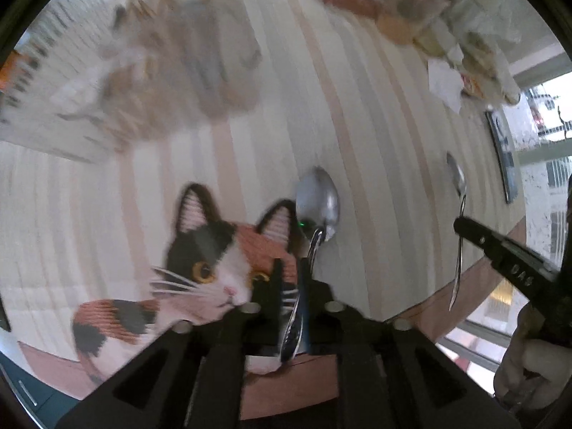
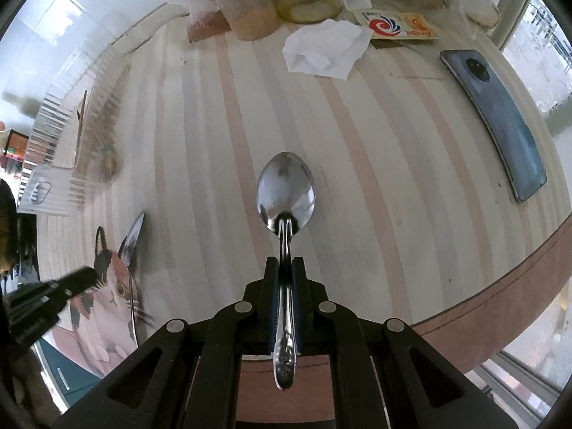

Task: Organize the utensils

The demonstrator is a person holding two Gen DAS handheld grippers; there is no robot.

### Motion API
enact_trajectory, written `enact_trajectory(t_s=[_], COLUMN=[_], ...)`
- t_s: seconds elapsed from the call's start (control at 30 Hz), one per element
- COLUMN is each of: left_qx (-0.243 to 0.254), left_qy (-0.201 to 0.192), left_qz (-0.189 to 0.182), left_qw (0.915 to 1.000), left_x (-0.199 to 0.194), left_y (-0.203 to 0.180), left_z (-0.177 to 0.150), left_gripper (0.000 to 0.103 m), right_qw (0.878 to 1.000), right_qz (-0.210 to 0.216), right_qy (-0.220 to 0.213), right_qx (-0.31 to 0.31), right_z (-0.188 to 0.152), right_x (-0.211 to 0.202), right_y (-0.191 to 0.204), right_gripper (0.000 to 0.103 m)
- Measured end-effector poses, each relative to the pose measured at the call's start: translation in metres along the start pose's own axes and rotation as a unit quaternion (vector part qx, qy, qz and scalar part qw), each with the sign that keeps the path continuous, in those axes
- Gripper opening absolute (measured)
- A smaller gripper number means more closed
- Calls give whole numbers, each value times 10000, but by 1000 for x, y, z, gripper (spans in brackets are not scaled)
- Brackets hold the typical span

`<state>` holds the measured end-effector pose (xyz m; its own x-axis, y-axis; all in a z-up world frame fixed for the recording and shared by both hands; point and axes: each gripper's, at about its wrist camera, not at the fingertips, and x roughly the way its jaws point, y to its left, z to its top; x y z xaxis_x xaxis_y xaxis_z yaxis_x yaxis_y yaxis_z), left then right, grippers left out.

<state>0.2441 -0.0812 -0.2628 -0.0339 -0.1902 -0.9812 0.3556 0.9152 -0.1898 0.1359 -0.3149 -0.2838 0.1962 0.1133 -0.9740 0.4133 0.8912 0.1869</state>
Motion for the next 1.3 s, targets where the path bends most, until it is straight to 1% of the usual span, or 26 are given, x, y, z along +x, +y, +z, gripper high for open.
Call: enact_trajectory(t_s=[0.03,0.07,0.13,0.17,0.2,0.23,0.33,0.53,0.57,0.63,0.67,0.7,0.73,0.77,0.83,0.9,1.0,1.2,1.3], left_qx=[47,134,249,348,439,541,648,648,654,658,665,680,701,684,600,637,703,748,739], left_qy=[10,16,60,-7,11,-11,-60,-101,-102,-115,-136,-167,-191,-216,-245,-309,-403,-600,-764], left_qz=[10,32,49,86,108,212,396,591,617,674,753,857,923,908,837,994,1053,980,920], left_qw=[10000,9999,9997,9994,9990,9983,9971,9961,9959,9955,9948,9939,9931,9933,9944,9925,9911,9906,9901], left_x=[4,11,19,18,20,20,22,25,30,31,34,35,36,36,36,35,30,11,-6], left_y=[-2,-7,-12,-17,-22,-26,-35,-47,-55,-58,-62,-66,-68,-67,-64,-67,-72,-81,-85], left_z=[-1,-1,-2,-3,-2,-2,1,9,15,16,19,21,23,25,26,25,21,19,20], left_gripper=[25,32,34,37,37,37,37,37,36,34,26,21,13,4,4,4,4,4,4], right_qw=[10000,10000,10000,10000,10000,9999,9998,9995,9995,9995,9995,9995,9995,9995,9994,9993,9992,9994,9996], right_qz=[-2,-2,-30,-35,-51,-77,-124,-145,-147,-158,-168,-182,-194,-209,-242,-286,-318,-312,-261], right_qy=[-3,-4,0,13,27,36,89,152,153,158,165,170,173,177,184,195,200,94,13], right_qx=[17,33,32,44,49,56,127,232,230,222,214,203,191,176,146,112,123,135,144], right_z=[1,2,1,-1,-2,-3,-6,-11,-10,-10,-10,-10,-9,-9,-8,-6,-5,-7,-6], right_x=[-1,-1,1,2,2,2,7,14,14,15,15,15,14,14,15,15,18,10,3], right_y=[0,-1,-3,-3,-5,-6,-11,-17,-17,-17,-17,-16,-16,-15,-13,-10,-4,3,5], right_gripper=[7,7,7,7,7,7,7,7,7,7,7,7,7,7,7,7,7,7,7])
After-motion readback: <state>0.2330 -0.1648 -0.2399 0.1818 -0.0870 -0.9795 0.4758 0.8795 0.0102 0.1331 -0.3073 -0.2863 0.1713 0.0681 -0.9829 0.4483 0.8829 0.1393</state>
